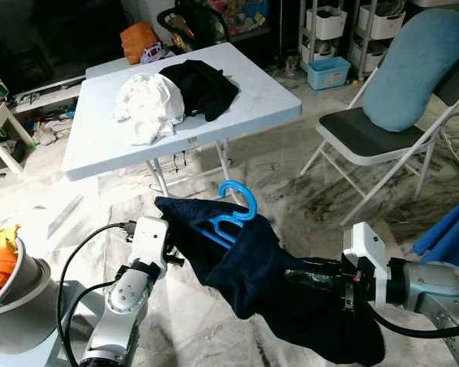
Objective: Hang hanger
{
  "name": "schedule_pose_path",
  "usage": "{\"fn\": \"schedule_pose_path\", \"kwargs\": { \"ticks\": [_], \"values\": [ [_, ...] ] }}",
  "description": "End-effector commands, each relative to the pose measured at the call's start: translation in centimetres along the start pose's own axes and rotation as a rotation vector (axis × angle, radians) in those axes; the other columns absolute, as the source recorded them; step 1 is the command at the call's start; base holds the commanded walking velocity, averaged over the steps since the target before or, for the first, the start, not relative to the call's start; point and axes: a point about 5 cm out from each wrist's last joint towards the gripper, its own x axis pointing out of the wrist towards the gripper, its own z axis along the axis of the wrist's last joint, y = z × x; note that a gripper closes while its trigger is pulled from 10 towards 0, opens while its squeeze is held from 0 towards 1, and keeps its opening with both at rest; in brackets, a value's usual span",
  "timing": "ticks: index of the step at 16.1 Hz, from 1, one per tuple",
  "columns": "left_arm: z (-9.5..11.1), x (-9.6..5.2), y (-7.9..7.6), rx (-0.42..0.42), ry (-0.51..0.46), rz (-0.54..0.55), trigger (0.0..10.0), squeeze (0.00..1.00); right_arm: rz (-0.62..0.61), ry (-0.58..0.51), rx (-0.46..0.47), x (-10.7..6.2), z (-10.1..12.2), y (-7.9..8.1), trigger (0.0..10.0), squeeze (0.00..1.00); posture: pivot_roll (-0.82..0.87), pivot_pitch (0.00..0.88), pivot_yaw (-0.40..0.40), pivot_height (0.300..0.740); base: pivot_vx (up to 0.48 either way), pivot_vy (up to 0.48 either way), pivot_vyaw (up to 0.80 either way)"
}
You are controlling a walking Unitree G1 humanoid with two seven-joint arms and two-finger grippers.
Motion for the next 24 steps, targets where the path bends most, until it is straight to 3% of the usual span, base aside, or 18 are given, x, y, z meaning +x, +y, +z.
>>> {"fn": "schedule_pose_path", "kwargs": {
  "ticks": [1, 7, 9, 13, 17, 21, 24],
  "values": [
    [0.5, 0.2, 1.3, 0.018, -0.015, 0.056, 0.0, 0.0, 0.062, 0.0, -0.048, 0.1, 0.6, 0.3, 10.0, 0.0, -0.14, 0.0, 0.145, 0.74, 0.0, 0.0, 0.0],
    [2.3, 0.0, 0.7, -0.019, -0.059, 0.018, 0.0, 0.0, -0.062, 0.179, -0.186, -0.6, -1.4, -1.8, 10.0, 0.0, -0.14, 0.0, 0.13, 0.74, 0.0, 0.0, 0.0],
    [2.8, -0.1, 1.0, -0.03, -0.07, 0.005, 0.0, 0.0, -0.04, 0.221, -0.226, -1.5, -1.5, -2.2, 10.0, 0.0, -0.13, 0.0, 0.125, 0.74, 0.0, 0.0, 0.0],
    [2.7, -0.2, 3.3, -0.009, -0.023, -0.01, 0.0, 0.0, 0.003, 0.22, -0.207, -5.6, 0.8, -3.7, 10.0, 0.0, -0.13, 0.0, 0.124, 0.74, 0.0, 0.0, 0.0],
    [2.0, 0.0, 4.3, -0.013, 0.034, -0.038, 0.0, 0.0, -0.039, 0.093, -0.236, -8.4, 5.1, -4.7, 10.0, 0.0, -0.14, 0.001, 0.145, 0.74, 0.0, 0.0, 0.0],
    [1.3, 0.3, 3.6, -0.075, 0.086, -0.107, 0.0, 0.0, -0.003, 0.014, -0.223, -9.2, 6.5, -4.5, 10.0, 0.0, -0.14, 0.004, 0.157, 0.74, 0.0, 0.0, 0.0],
    [1.9, 0.7, 4.0, -0.091, 0.068, -0.086, 0.0, 0.0, 0.083, 0.151, -0.22, -9.1, 4.8, -3.3, 10.0, 0.0, -0.14, 0.003, 0.16, 0.74, 0.0, 0.0, 0.0]
  ]
}}
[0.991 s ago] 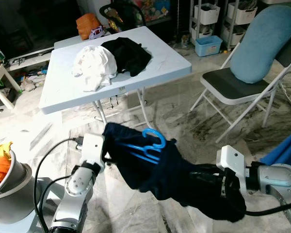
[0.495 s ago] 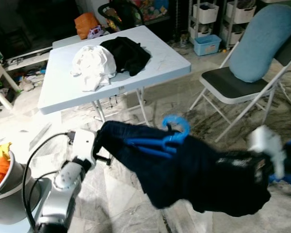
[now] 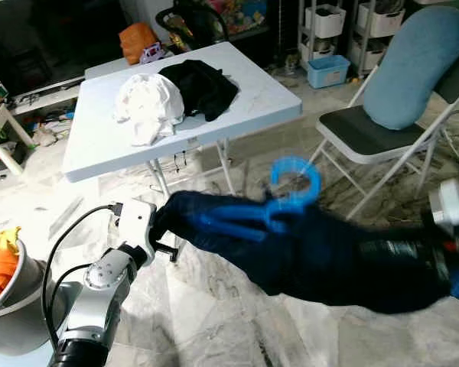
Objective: Hang hanger
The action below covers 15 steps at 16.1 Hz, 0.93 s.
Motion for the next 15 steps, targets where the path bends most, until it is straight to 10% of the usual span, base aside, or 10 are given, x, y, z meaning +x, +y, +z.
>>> {"fn": "schedule_pose_path", "kwargs": {
  "ticks": [1, 4, 13, 14, 15],
  "values": [
    [0.0, -0.4, 1.6, -0.01, 0.014, 0.062, 0.0, 0.0, 0.082, 0.041, -0.065, -0.1, 0.7, 0.7, 10.0, 0.0, -0.14, 0.003, 0.16, 0.74, 0.0, 0.0, 0.0],
    [0.4, -0.2, 2.6, -0.054, -0.001, 0.108, 0.0, 0.0, 0.148, 0.17, -0.099, -0.1, -0.5, 1.7, 10.0, 0.0, -0.15, 0.007, 0.157, 0.74, 0.0, 0.0, 0.0],
    [-3.0, -0.4, -2.4, -0.094, 0.131, -0.055, 0.0, 0.0, -0.131, -0.355, -0.066, -1.3, 5.6, -1.4, 10.0, 0.0, -0.15, 0.0, 0.158, 0.74, 0.0, 0.0, 0.0],
    [-2.7, -0.2, -2.7, -0.077, 0.115, -0.042, 8.0, 0.0, -0.174, -0.369, -0.068, -0.5, 5.5, -1.8, 10.0, 0.0, -0.15, 0.0, 0.154, 0.74, 0.0, 0.0, 0.0],
    [-2.4, -0.1, -3.1, -0.079, 0.094, -0.04, 10.0, 0.0, -0.219, -0.38, -0.069, 0.4, 5.5, -2.1, 10.0, 0.0, -0.15, 0.0, 0.148, 0.74, 0.0, 0.0, 0.0]
  ]
}}
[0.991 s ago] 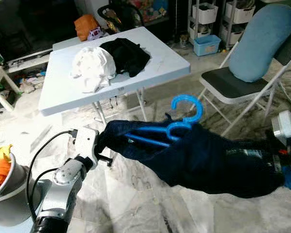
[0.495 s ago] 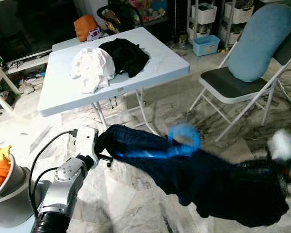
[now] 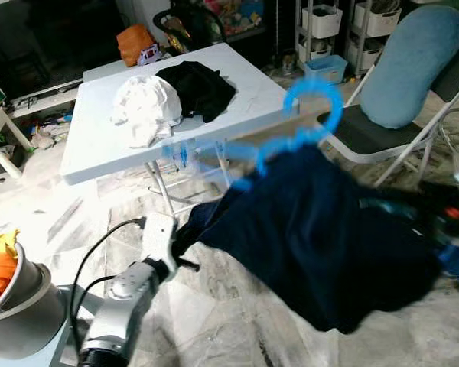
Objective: Hang hanger
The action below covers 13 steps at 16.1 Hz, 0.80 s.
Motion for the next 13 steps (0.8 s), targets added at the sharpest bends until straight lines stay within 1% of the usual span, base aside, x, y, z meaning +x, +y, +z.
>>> {"fn": "schedule_pose_path", "kwargs": {
  "ticks": [1, 2, 3, 4, 5, 6, 7, 8, 9, 10, 11, 13],
  "values": [
    [-0.3, -0.5, 0.4, 0.017, 0.0, 0.043, 10.0, 1.0, -0.072, -0.059, -0.077, 1.4, 1.1, -0.3, 10.0, 0.0, -0.14, 0.0, 0.142, 0.74, 0.0, 0.0, 0.0],
    [0.2, -0.4, 0.0, 0.018, -0.051, 0.054, 10.0, 1.0, -0.13, -0.064, -0.078, 3.0, 0.2, -0.3, 10.0, 0.0, -0.14, 0.0, 0.142, 0.74, 0.0, 0.0, 0.0],
    [0.6, -0.3, -0.2, 0.009, -0.087, 0.078, 10.0, 1.0, -0.177, -0.059, -0.057, 4.5, -1.1, 0.1, 10.0, 0.0, -0.14, 0.0, 0.132, 0.74, 0.0, 0.0, 0.0],
    [0.8, -0.4, -0.5, -0.007, -0.113, 0.089, 10.0, 1.0, -0.218, -0.049, -0.019, 6.2, -2.9, 0.7, 10.0, 0.0, -0.14, 0.0, 0.132, 0.74, 0.0, 0.0, 0.0],
    [0.8, -0.5, -1.1, -0.015, -0.121, 0.068, 10.0, 1.0, -0.229, -0.049, 0.039, 8.1, -4.9, 1.9, 10.0, 0.0, -0.14, 0.0, 0.129, 0.74, 0.0, 0.0, 0.0],
    [0.7, -0.6, -1.8, -0.005, -0.115, 0.022, 10.0, 1.0, -0.248, -0.03, 0.029, 9.2, -6.0, 2.6, 10.0, 0.0, -0.14, 0.0, 0.129, 0.74, 0.0, 0.0, 0.0],
    [0.6, -0.7, -2.3, 0.002, -0.103, -0.015, 10.0, 1.0, -0.286, -0.006, 0.021, 10.0, -7.0, 2.6, 10.0, 0.0, -0.14, 0.0, 0.134, 0.74, 0.0, 0.0, 0.0],
    [0.3, -0.8, -3.0, 0.018, -0.083, -0.086, 10.0, 1.0, -0.34, 0.006, 0.018, 10.8, -7.6, 2.4, 10.0, 0.0, -0.13, 0.0, 0.136, 0.74, 0.0, 0.0, 0.0],
    [0.2, -0.8, -3.2, 0.027, -0.083, -0.1, 10.0, 1.0, -0.359, 0.008, 0.019, 11.0, -7.8, 2.4, 10.0, 0.0, -0.13, 0.0, 0.138, 0.74, 0.0, 0.0, 0.0],
    [0.3, -0.9, -3.6, 0.06, -0.086, -0.133, 10.0, 1.0, -0.394, 0.062, -0.036, 11.3, -8.5, 2.3, 10.0, 0.0, -0.13, 0.0, 0.136, 0.74, 0.0, 0.0, 0.0],
    [0.5, -0.8, -3.6, 0.064, -0.094, -0.132, 10.0, 1.0, -0.391, 0.076, -0.04, 11.4, -8.7, 2.3, 10.0, 0.0, -0.13, 0.0, 0.135, 0.74, 0.0, 0.0, 0.0],
    [0.8, -0.8, -3.9, 0.077, -0.108, -0.156, 10.0, 1.0, -0.368, 0.113, -0.103, 11.0, -9.2, 2.1, 10.0, 0.0, -0.13, 0.0, 0.133, 0.74, 0.0, 0.0, 0.0]
  ]
}}
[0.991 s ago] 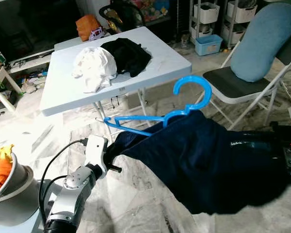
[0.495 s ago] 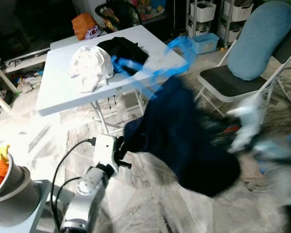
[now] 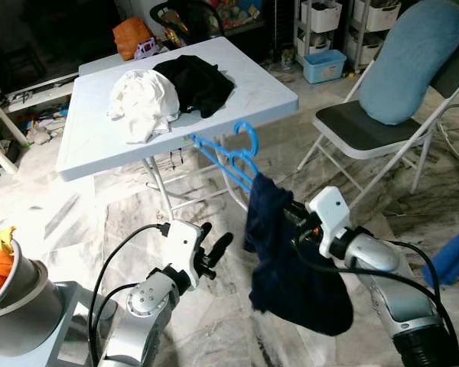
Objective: Hang hanger
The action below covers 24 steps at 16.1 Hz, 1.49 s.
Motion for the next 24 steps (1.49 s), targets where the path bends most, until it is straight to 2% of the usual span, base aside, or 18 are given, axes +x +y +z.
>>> {"fn": "schedule_pose_path", "kwargs": {
  "ticks": [1, 2, 4, 5, 6, 7, 8, 9, 10, 11, 14, 18, 21, 24],
  "values": [
    [0.5, -0.2, 0.2, 0.054, -0.005, -0.007, 10.0, 1.0, 0.016, -0.045, -0.07, 0.5, 1.0, -0.4, 10.0, 0.0, -0.13, 0.0, 0.134, 0.74, 0.0, 0.0, 0.0],
    [-0.1, -0.3, 0.8, 0.168, 0.034, 0.025, 10.0, 1.0, 0.015, -0.014, -0.152, -0.1, 0.6, -1.4, 10.0, 0.0, -0.13, 0.0, 0.137, 0.74, 0.0, 0.0, 0.0],
    [0.0, -0.5, 0.7, 0.112, 0.003, 0.014, 10.0, 1.0, 0.06, 0.012, -0.237, -0.8, 0.4, -2.3, 10.0, 0.0, -0.14, 0.0, 0.139, 0.74, 0.0, 0.0, 0.0],
    [0.0, -0.6, 0.6, 0.116, 0.003, 0.008, 10.0, 1.0, 0.112, 0.026, -0.248, -1.3, 0.4, -2.6, 10.0, 0.0, -0.14, 0.0, 0.139, 0.74, 0.0, 0.0, 0.0],
    [0.3, -0.6, 0.2, 0.11, -0.013, -0.032, 10.0, 1.0, 0.208, 0.014, -0.217, -2.1, 0.7, -2.9, 10.0, 0.0, -0.14, 0.0, 0.143, 0.74, 0.0, 0.0, 0.0],
    [0.5, -0.7, -0.1, 0.111, -0.025, -0.077, 10.0, 1.0, 0.274, 0.017, -0.232, -2.8, 0.9, -3.4, 10.0, 0.0, -0.14, 0.0, 0.144, 0.74, 0.0, 0.0, 0.0],
    [0.5, -0.9, -0.1, 0.151, -0.023, -0.109, 10.0, 1.0, 0.394, 0.042, -0.245, -4.1, 0.9, -4.0, 10.0, 0.0, -0.14, 0.0, 0.147, 0.74, 0.0, 0.0, 0.0],
    [0.5, -0.9, 0.0, 0.158, -0.022, -0.114, 10.0, 1.0, 0.417, 0.048, -0.245, -4.3, 0.9, -4.1, 10.0, 0.0, -0.14, 0.0, 0.147, 0.74, 0.0, 0.0, 0.0],
    [0.6, -1.1, 0.3, 0.18, -0.023, -0.113, 10.0, 1.0, 0.483, 0.067, -0.214, -5.1, 0.9, -4.4, 10.0, 0.0, -0.14, 0.0, 0.149, 0.74, 0.0, 0.0, 0.0],
    [0.9, -1.4, 1.1, 0.215, -0.017, -0.121, 10.0, 1.0, 0.578, 0.12, -0.192, -6.5, 1.1, -5.4, 10.0, 0.0, -0.14, 0.0, 0.151, 0.74, 0.0, 0.0, 0.0],
    [1.7, -1.6, 1.2, 0.257, -0.023, -0.182, 10.0, 1.0, 0.61, 0.19, -0.253, -6.7, 1.2, -6.9, 10.0, 0.0, -0.13, 0.0, 0.154, 0.74, 0.0, 0.0, 0.0],
    [1.4, -1.4, 1.0, 0.26, 0.011, -0.252, 10.0, 1.0, 0.692, 0.133, -0.262, -6.1, 2.3, -6.4, 10.0, 0.0, -0.12, 0.0, 0.156, 0.74, 0.0, 0.0, 0.0],
    [1.8, -1.0, 0.8, 0.284, 0.017, -0.326, 10.0, 1.0, 0.803, 0.124, -0.267, -6.9, 3.0, -6.0, 10.0, 0.0, -0.12, 0.0, 0.159, 0.74, 0.0, 0.0, 0.0],
    [2.0, -1.0, 1.2, 0.27, 0.026, -0.336, 10.0, 1.0, 0.817, 0.152, -0.255, -7.9, 3.2, -6.7, 10.0, 0.0, -0.13, 0.0, 0.162, 0.74, 0.0, 0.0, 0.0]
  ]
}}
